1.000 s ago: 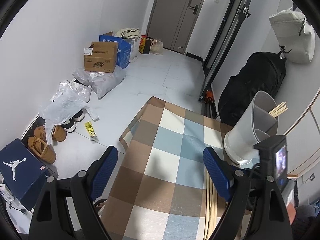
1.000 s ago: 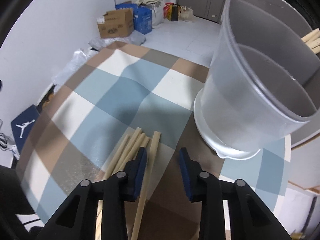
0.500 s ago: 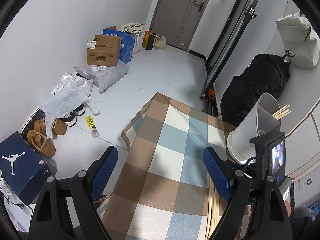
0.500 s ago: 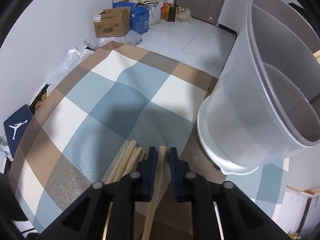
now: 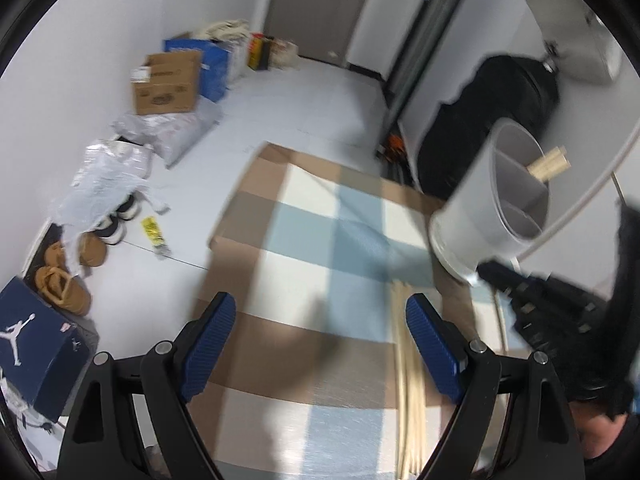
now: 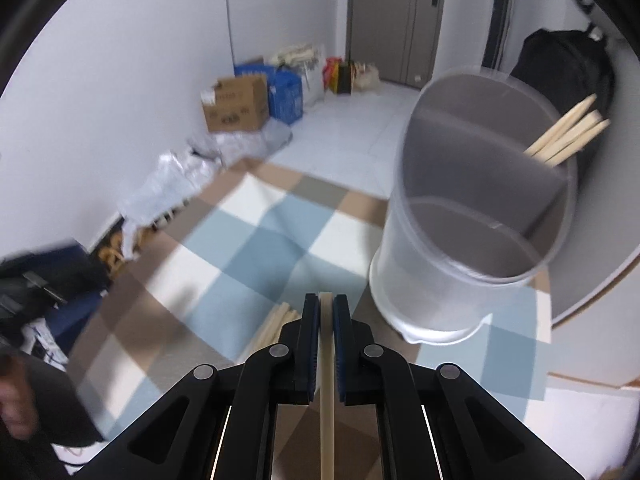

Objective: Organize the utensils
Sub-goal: 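Lift the chopstick with the right gripper while the left gripper grasps another chopstick, then raise both held chopsticks upright above the white holder, then drop both chopsticks into the white holder and open both grippers, then lower both grippers toward the chopstick pile on the rug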

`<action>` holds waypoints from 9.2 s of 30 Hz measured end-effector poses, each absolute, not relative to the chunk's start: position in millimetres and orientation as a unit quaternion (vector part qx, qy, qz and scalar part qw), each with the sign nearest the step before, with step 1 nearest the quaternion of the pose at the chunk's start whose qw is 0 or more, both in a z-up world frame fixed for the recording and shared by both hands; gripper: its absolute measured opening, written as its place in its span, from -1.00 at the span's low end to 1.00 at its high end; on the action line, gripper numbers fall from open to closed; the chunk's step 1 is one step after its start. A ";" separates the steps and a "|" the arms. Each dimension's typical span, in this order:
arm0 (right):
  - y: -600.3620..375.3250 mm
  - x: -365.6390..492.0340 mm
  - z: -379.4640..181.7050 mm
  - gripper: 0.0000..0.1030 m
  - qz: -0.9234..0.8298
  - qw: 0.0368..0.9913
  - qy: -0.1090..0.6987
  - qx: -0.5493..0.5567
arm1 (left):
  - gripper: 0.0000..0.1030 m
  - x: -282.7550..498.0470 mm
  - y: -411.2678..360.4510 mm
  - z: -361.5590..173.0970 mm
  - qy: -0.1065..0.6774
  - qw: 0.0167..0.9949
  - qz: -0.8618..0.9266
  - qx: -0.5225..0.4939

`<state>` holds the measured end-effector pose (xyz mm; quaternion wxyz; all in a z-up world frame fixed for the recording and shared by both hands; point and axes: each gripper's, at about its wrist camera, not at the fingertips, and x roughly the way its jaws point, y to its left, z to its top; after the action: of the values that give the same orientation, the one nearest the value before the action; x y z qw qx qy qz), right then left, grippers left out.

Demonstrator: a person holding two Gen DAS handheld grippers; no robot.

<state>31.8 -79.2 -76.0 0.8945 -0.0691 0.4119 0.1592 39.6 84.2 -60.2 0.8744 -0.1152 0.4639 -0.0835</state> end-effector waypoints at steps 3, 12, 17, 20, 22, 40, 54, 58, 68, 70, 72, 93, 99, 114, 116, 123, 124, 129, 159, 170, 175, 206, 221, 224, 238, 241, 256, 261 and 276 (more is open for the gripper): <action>-94.9 21.7 -54.9 -0.88 0.166 0.905 0.390 -0.036 | 0.63 41.2 59.2 -65.8 0.477 0.868 -0.106 -0.087; -139.2 9.0 -30.4 -0.88 0.169 0.922 0.343 0.056 | 0.53 46.0 7.9 -79.5 0.503 0.855 -0.121 -0.024; -161.7 8.5 -30.7 -0.88 0.158 0.923 0.336 0.098 | 0.26 55.1 -7.1 -89.4 0.522 0.846 -0.110 -0.003; -172.5 7.6 -27.8 -0.88 0.163 0.923 0.326 0.120 | 0.17 59.3 -16.0 -92.3 0.526 0.844 -0.103 0.011; -180.2 6.9 -23.8 -0.88 0.169 0.924 0.316 0.135 | 0.17 61.5 -21.9 -94.2 0.532 0.840 -0.104 0.018; -184.5 3.8 -13.8 -0.88 0.197 0.926 0.295 0.131 | -0.99 70.8 -19.3 -99.4 0.553 0.824 -0.116 -0.033; -179.0 -0.1 -14.9 -0.88 0.193 0.927 0.299 0.118 | -1.00 76.8 5.4 -82.5 0.527 0.825 -0.149 -0.144; -176.1 -2.8 -12.6 -0.88 0.196 0.929 0.295 0.109 | -1.00 72.1 11.5 -70.6 0.510 0.832 -0.154 -0.156; -167.9 -15.4 4.8 -0.88 0.198 0.934 0.285 0.085 | -1.00 50.9 19.9 -26.3 0.438 0.868 -0.180 -0.147; -167.6 -17.2 7.7 -0.88 0.194 0.936 0.282 0.081 | -1.00 47.5 20.2 -17.7 0.427 0.874 -0.184 -0.144; -168.3 -19.0 9.7 -0.88 0.193 0.936 0.283 0.081 | -1.00 45.9 21.1 -10.5 0.419 0.877 -0.188 -0.141; -197.0 14.2 127.0 -0.88 0.195 0.944 0.255 0.070 | -1.00 74.1 2.8 123.4 0.188 0.956 -0.199 -0.110; -200.3 40.5 153.6 -0.88 0.186 0.947 0.254 0.057 | -1.00 105.3 -17.1 135.9 0.160 0.962 -0.199 -0.097; -227.4 102.6 128.3 -0.88 0.165 0.930 0.314 0.099 | -1.00 156.8 -43.1 100.2 0.174 0.955 -0.226 -0.081; -229.7 110.8 122.4 -0.88 0.164 0.928 0.318 0.102 | -1.00 158.8 -44.1 93.3 0.175 0.955 -0.227 -0.077; -232.7 128.3 108.8 -0.88 0.167 0.922 0.334 0.104 | -1.00 168.4 -55.1 87.4 0.176 0.954 -0.237 -0.058; -232.8 130.3 106.6 -0.88 0.168 0.921 0.336 0.104 | -1.00 169.6 -55.6 86.2 0.176 0.953 -0.240 -0.057; -231.7 138.1 95.2 -0.88 0.172 0.915 0.350 0.108 | -1.00 173.2 -56.9 75.4 0.183 0.951 -0.243 -0.052; -239.0 149.8 40.8 -0.82 0.178 0.901 0.353 0.180 | -0.98 169.7 -53.0 46.5 0.278 0.897 -0.341 -0.036; -268.8 108.7 44.0 -0.31 0.155 0.910 0.311 0.225 | -0.03 154.0 -54.8 45.2 0.335 0.877 -0.343 -0.026; -268.4 81.6 50.5 0.07 0.148 0.919 0.292 0.221 | 0.02 139.9 -38.3 51.3 0.331 0.894 -0.300 -0.032; -180.1 -19.3 14.9 0.90 0.193 0.924 0.304 0.131 | 0.66 28.5 40.9 27.4 0.298 0.943 -0.118 -0.085; -135.0 3.3 -64.5 0.90 0.171 0.893 0.407 0.086 | 0.76 25.2 57.0 -20.9 0.344 0.931 -0.081 -0.093; -127.8 11.2 -79.2 0.90 0.163 0.887 0.424 0.083 | 0.76 22.8 56.0 -26.1 0.353 0.930 -0.077 -0.072; -96.5 37.3 -120.7 0.90 0.143 0.879 0.455 0.025 | 0.76 26.1 89.7 -35.7 0.379 0.919 -0.039 -0.101; -94.6 43.9 -126.3 0.89 0.133 0.876 0.464 0.025 | 0.76 28.2 99.7 -40.2 0.386 0.916 -0.023 -0.108; -59.3 60.7 -147.2 0.56 0.074 0.867 0.487 -0.082 | 0.76 29.2 114.7 -42.4 0.386 0.916 -0.011 -0.105; -60.7 63.0 -152.2 0.44 0.059 0.867 0.489 -0.080 | 0.76 30.2 117.7 -43.4 0.390 0.914 -0.010 -0.111; -47.1 71.0 -152.6 -0.07 0.063 0.864 0.493 -0.086 | 0.76 31.3 117.5 -44.7 0.394 0.913 -0.008 -0.110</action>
<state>71.0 -47.1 -152.6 0.8636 -0.0856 0.4928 0.0632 31.3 117.5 -44.7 0.9127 -0.1096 0.3936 -0.0078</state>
